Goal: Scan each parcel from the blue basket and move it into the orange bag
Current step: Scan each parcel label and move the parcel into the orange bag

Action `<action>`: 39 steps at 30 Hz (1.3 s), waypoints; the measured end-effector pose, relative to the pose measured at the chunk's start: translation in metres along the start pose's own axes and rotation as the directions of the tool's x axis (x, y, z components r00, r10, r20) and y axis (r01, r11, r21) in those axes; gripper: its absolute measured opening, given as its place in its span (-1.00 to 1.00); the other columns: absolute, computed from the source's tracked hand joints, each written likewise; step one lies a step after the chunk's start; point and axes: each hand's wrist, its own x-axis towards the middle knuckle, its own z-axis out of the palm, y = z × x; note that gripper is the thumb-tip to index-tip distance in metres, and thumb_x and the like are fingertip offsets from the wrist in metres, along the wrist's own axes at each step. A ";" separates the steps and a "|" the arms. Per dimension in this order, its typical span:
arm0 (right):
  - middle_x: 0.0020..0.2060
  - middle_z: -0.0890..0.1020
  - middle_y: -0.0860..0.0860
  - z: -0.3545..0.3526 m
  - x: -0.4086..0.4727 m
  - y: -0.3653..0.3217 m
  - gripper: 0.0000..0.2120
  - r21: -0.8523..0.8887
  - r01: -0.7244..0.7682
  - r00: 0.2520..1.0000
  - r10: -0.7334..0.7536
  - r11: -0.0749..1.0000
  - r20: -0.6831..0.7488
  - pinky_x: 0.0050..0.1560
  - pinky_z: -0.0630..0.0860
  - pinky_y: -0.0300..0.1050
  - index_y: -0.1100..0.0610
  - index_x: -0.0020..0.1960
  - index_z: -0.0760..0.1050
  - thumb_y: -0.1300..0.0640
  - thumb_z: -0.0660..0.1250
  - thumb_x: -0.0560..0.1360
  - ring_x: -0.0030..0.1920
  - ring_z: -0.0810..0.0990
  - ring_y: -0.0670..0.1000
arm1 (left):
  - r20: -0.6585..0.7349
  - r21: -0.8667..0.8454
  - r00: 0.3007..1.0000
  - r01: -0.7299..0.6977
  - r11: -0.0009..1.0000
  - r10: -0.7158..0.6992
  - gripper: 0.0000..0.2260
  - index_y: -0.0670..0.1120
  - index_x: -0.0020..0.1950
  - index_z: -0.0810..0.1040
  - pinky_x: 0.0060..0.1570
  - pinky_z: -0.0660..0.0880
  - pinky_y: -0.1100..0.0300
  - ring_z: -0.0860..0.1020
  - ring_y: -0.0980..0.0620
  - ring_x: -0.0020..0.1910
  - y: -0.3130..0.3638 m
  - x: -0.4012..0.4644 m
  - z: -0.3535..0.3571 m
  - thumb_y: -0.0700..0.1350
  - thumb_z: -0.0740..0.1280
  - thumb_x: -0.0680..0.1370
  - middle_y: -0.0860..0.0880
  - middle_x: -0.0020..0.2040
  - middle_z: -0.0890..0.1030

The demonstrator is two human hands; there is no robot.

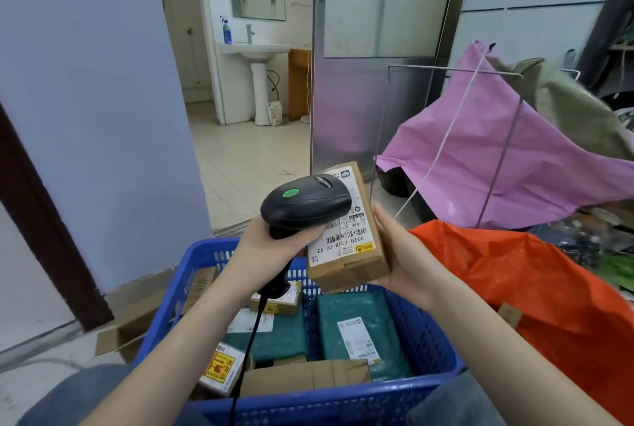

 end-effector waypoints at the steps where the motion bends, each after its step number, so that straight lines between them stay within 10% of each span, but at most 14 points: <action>1: 0.11 0.68 0.04 0.001 -0.002 -0.002 -0.48 -0.009 -0.001 1.000 0.002 1.000 0.017 0.05 0.57 0.05 -0.05 0.30 0.49 -0.31 0.05 0.55 0.12 0.65 0.07 | 0.013 0.004 1.000 -0.005 1.000 0.005 -0.83 0.09 -0.02 0.61 -0.03 0.55 0.19 0.65 0.14 -0.07 0.000 -0.001 -0.001 -0.07 0.50 0.42 0.14 -0.14 0.71; 6: 0.11 0.68 0.07 -0.001 -0.004 -0.001 -0.38 -0.106 0.033 0.999 -0.033 0.994 0.009 0.17 0.55 0.10 0.03 0.36 0.41 -0.14 0.43 0.36 0.12 0.65 0.11 | 0.037 0.071 0.999 -0.010 0.997 0.008 -0.86 0.03 -0.05 0.61 -0.12 0.55 0.19 0.63 0.19 -0.25 -0.002 -0.001 -0.002 -0.03 0.48 0.43 0.10 -0.27 0.69; 18: 0.06 0.68 0.11 -0.011 0.000 0.001 -0.66 -0.003 0.163 0.966 -0.160 0.987 -0.205 0.02 0.61 0.10 0.12 0.19 0.43 0.24 0.40 0.44 0.03 0.68 0.11 | -0.102 0.113 0.995 0.033 0.993 -0.021 -0.82 -0.05 -0.11 0.58 -0.14 0.54 0.08 0.57 0.02 -0.34 -0.011 0.015 -0.017 0.04 0.45 0.45 -0.06 -0.40 0.61; 25: 0.03 0.70 0.09 -0.018 0.005 -0.001 -0.59 0.012 0.166 0.957 -0.158 0.986 -0.243 -0.08 0.63 0.03 0.14 0.23 0.42 0.17 0.43 0.42 -0.03 0.70 0.07 | 0.059 0.267 0.998 -0.036 0.963 0.021 -0.87 -0.04 -0.10 0.59 -0.28 0.51 0.26 0.55 0.15 -0.42 -0.017 0.016 -0.022 -0.02 0.45 0.46 -0.01 -0.43 0.59; 31: 0.00 0.71 0.05 -0.030 0.005 -0.005 -0.58 -0.114 0.098 0.967 -0.122 0.989 -0.226 0.05 0.61 0.05 0.10 0.27 0.47 0.04 0.42 0.44 -0.01 0.70 0.08 | 0.216 0.436 0.971 -0.191 0.879 0.104 -0.53 -0.15 0.04 0.62 -0.01 0.56 -0.12 0.64 -0.10 -0.03 -0.014 0.019 -0.032 0.16 0.47 0.30 -0.13 -0.10 0.70; 39: 0.02 0.71 0.04 -0.034 0.006 -0.004 -0.57 -0.180 0.078 0.971 -0.115 0.981 -0.208 0.06 0.61 0.03 0.07 0.28 0.48 0.00 0.41 0.45 0.01 0.70 0.07 | 0.237 0.573 0.966 -0.221 0.789 0.098 -0.82 -0.23 -0.06 0.61 -0.19 0.55 0.08 0.64 -0.14 -0.14 -0.019 0.024 -0.025 -0.17 0.48 0.43 -0.21 -0.19 0.68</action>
